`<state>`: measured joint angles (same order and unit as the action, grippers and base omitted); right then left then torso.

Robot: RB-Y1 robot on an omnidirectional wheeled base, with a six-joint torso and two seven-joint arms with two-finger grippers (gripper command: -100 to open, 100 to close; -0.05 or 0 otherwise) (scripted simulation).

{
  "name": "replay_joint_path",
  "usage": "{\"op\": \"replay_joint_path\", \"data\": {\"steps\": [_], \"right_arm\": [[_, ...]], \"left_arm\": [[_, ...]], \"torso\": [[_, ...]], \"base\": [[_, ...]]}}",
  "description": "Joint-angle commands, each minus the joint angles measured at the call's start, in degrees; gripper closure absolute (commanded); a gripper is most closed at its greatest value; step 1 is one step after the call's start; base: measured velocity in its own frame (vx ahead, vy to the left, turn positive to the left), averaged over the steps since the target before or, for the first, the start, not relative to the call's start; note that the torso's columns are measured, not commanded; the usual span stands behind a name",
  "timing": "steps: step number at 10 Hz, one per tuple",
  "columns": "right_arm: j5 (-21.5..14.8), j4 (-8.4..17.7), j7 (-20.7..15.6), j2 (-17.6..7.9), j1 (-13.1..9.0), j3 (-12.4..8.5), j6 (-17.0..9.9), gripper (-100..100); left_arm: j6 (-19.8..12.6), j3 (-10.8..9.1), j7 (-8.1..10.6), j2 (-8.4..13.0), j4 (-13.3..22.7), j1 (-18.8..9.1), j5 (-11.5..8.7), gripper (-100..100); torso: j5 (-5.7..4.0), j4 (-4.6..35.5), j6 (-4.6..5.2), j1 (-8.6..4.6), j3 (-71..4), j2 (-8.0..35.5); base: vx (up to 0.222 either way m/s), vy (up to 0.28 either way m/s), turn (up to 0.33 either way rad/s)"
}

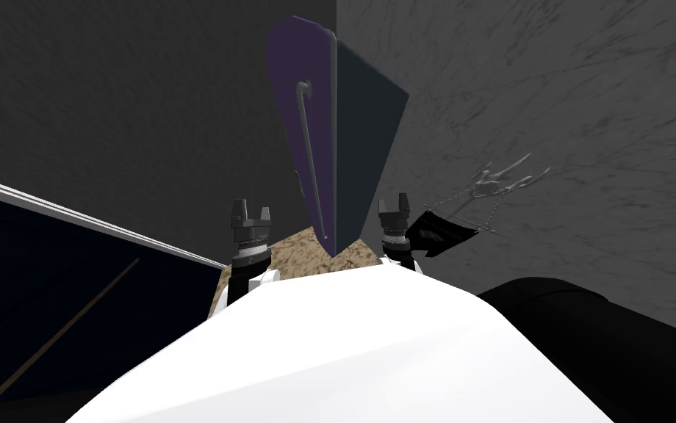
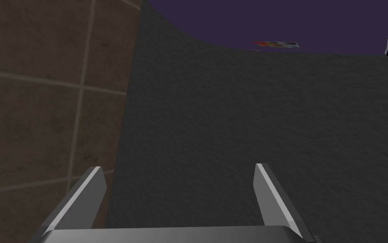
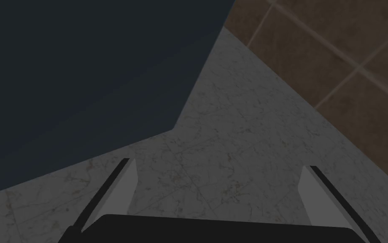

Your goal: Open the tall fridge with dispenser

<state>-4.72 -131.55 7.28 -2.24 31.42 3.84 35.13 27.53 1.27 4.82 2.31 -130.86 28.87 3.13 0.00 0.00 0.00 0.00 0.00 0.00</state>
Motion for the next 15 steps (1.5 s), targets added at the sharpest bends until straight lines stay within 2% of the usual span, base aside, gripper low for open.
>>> {"op": "replay_joint_path", "data": {"steps": [1,9,10,12,15], "right_arm": [[0.0,0.0,0.0,0.0,0.0,0.0,0.0,0],[0.0,0.0,0.0,0.0,0.0,0.0,0.0,0],[1.2,0.5,1.5,-1.9,-0.3,0.6,0.0,-100],[2.8,1.2,3.8,-3.2,-0.8,1.6,-0.1,-100],[6.4,2.4,8.5,-4.6,-1.7,3.6,-0.1,-100]], "left_arm": [[0.0,0.0,0.0,0.0,0.0,0.0,0.0,0],[0.0,0.0,0.0,0.0,0.0,0.0,0.0,0],[0.0,0.0,0.0,0.0,0.0,0.0,0.0,0],[0.0,0.0,0.0,0.0,0.0,0.0,0.0,0],[0.0,0.0,0.0,0.0,0.0,0.0,0.0,0]], "torso": [[0.0,2.3,0.0,0.0,-4.7,2.3],[0.0,35.4,0.0,0.0,-70.7,35.4],[0.0,39.6,0.0,0.0,-79.2,39.6],[0.0,42.0,0.0,-0.01,-84.3,42.0],[0.0,42.3,0.0,0.0,-84.6,42.3]], "base": [[0.0,0.0,0.0],[0.0,0.0,0.0],[0.017,-0.002,0.05],[0.024,-0.006,0.049],[0.033,-0.006,0.065]]}}
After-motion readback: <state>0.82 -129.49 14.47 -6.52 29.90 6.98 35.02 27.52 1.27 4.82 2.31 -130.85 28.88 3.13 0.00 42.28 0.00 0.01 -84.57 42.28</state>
